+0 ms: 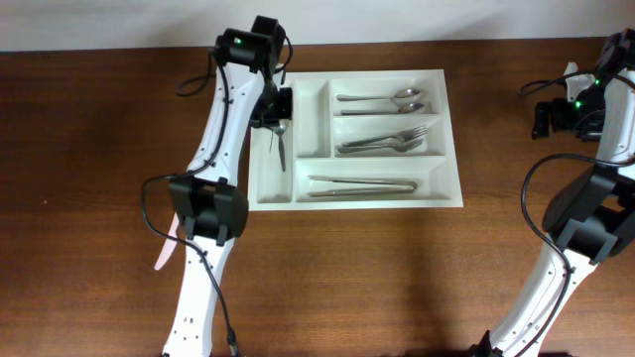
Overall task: Pack container
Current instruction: 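Carry the spoon right and lower it into the narrow left compartment, then open the left gripper and move it down-left over the white knife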
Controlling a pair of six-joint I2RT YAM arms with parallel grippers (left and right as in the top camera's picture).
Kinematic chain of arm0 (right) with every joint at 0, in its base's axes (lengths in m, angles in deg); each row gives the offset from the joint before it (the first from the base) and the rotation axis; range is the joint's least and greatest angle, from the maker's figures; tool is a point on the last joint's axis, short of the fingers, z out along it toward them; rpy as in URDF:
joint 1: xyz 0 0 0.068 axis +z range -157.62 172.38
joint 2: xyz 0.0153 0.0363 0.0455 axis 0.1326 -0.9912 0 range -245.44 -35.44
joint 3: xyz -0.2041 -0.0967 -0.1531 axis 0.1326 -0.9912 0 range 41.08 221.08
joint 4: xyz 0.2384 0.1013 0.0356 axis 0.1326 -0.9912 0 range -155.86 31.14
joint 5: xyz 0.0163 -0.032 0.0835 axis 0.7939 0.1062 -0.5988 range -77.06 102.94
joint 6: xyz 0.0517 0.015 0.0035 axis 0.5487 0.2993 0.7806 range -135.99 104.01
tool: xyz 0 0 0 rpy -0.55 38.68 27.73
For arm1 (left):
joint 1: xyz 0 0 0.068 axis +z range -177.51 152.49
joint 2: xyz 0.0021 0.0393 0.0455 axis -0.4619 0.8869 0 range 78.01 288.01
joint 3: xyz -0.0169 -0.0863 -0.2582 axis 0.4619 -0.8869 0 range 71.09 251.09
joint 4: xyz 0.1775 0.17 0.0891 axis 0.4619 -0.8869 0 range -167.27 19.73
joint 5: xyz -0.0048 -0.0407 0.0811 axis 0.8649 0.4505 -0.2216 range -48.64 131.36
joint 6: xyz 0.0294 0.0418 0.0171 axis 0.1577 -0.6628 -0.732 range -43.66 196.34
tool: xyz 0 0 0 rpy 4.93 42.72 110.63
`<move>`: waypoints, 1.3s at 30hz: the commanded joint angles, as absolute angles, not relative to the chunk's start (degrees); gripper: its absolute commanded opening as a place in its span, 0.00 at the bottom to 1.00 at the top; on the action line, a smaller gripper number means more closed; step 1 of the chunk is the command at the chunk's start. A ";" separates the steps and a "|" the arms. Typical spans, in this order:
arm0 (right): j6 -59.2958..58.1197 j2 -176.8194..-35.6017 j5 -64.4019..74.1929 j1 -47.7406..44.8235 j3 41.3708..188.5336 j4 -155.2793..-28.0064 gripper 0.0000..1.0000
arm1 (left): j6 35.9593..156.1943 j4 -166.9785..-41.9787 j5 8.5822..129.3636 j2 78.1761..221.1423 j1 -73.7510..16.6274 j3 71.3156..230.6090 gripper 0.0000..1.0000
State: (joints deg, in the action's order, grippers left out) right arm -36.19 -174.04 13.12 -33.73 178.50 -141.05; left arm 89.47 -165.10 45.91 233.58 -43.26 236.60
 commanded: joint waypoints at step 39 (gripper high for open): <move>-36.74 -172.84 13.41 -33.51 178.22 -141.03 0.99 | 80.04 -166.98 35.36 225.30 -36.75 250.80 0.58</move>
